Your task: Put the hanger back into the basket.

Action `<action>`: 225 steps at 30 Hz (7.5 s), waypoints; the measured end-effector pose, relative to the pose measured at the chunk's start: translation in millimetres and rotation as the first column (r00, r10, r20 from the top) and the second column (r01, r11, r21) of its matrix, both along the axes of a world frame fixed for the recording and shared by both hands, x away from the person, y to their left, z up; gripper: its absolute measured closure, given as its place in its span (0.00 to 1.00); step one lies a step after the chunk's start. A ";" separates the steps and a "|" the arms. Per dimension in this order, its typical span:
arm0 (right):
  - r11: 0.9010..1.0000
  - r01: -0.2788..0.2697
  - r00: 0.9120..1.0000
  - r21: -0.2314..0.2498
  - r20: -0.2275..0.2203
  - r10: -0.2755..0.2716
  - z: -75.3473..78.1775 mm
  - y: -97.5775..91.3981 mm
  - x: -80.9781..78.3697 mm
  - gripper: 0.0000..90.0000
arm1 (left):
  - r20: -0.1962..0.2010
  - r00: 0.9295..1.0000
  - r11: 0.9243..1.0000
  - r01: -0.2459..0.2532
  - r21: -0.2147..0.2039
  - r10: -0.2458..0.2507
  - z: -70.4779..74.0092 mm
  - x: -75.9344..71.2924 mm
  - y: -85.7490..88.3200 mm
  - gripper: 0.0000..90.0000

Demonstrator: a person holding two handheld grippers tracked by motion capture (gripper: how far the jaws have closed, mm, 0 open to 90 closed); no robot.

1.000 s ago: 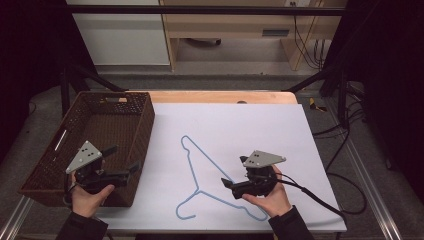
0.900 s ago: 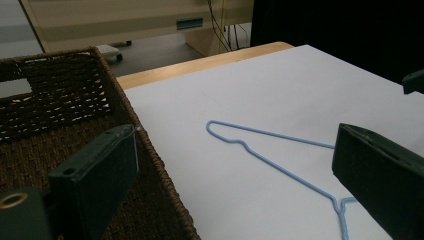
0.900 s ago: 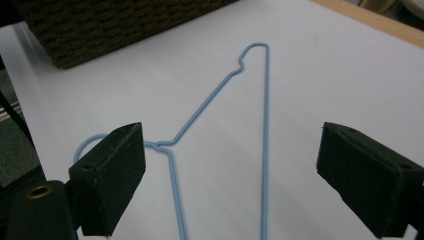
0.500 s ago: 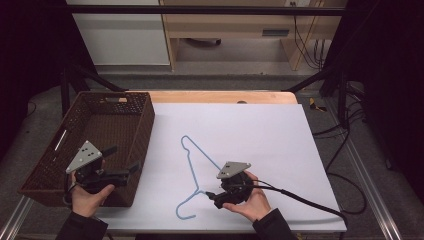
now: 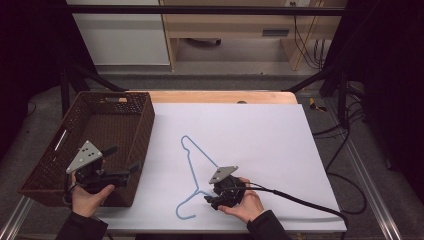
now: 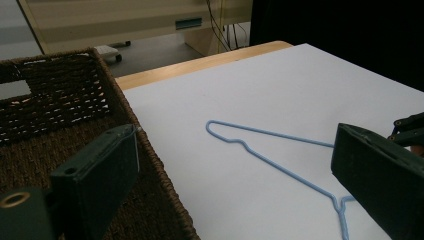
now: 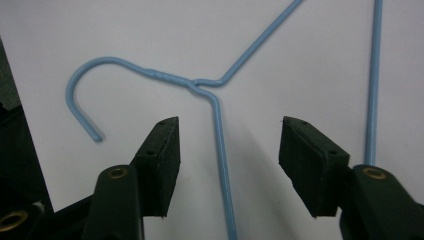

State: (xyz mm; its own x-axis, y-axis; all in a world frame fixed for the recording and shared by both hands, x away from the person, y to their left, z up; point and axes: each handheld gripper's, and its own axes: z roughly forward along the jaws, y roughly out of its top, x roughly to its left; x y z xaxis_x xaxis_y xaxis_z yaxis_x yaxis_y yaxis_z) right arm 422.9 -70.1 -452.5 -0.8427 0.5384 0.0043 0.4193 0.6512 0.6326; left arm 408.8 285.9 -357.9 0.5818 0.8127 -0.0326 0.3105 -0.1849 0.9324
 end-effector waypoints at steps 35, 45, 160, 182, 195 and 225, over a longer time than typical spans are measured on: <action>0.995 -0.039 0.997 -0.089 -0.072 0.033 -9.8 0.8 1.7 0.96 | 0.000 1.000 0.999 0.029 0.015 -0.029 1.0 -2.9 -9.1 0.06; 0.999 -0.035 0.994 -0.036 -0.101 0.031 -4.3 -4.3 3.8 0.97 | 0.005 0.996 0.996 0.090 0.028 -0.091 2.3 -10.0 -28.0 0.06; 0.996 0.070 0.996 0.049 0.046 -0.072 42.2 -40.1 -0.7 0.97 | -0.038 0.957 0.947 0.291 0.133 -0.289 -53.8 2.8 -147.6 0.55; 0.979 -0.073 0.995 0.190 -0.059 0.086 64.7 -55.5 -6.5 0.97 | 0.013 0.945 0.825 0.279 0.493 -0.327 -47.6 4.3 -144.4 0.28; 0.971 -0.098 0.985 0.217 -0.117 0.125 64.3 -53.1 -7.0 0.97 | 0.113 0.919 0.729 0.221 0.648 -0.379 -58.2 -1.4 -156.4 0.59; 0.971 -0.100 0.990 0.217 -0.079 0.120 61.7 -52.6 -5.3 0.97 | 0.148 0.899 0.631 0.164 0.758 -0.411 -61.6 -10.2 -164.7 0.92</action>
State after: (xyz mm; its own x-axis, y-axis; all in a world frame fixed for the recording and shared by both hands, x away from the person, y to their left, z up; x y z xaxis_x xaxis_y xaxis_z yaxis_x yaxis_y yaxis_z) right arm 417.5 -122.7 -390.8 -0.8874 0.4211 0.1879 0.4149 0.5516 0.7236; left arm 398.6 121.2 -419.5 0.6701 0.2952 0.6811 -0.1287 -0.8575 0.4982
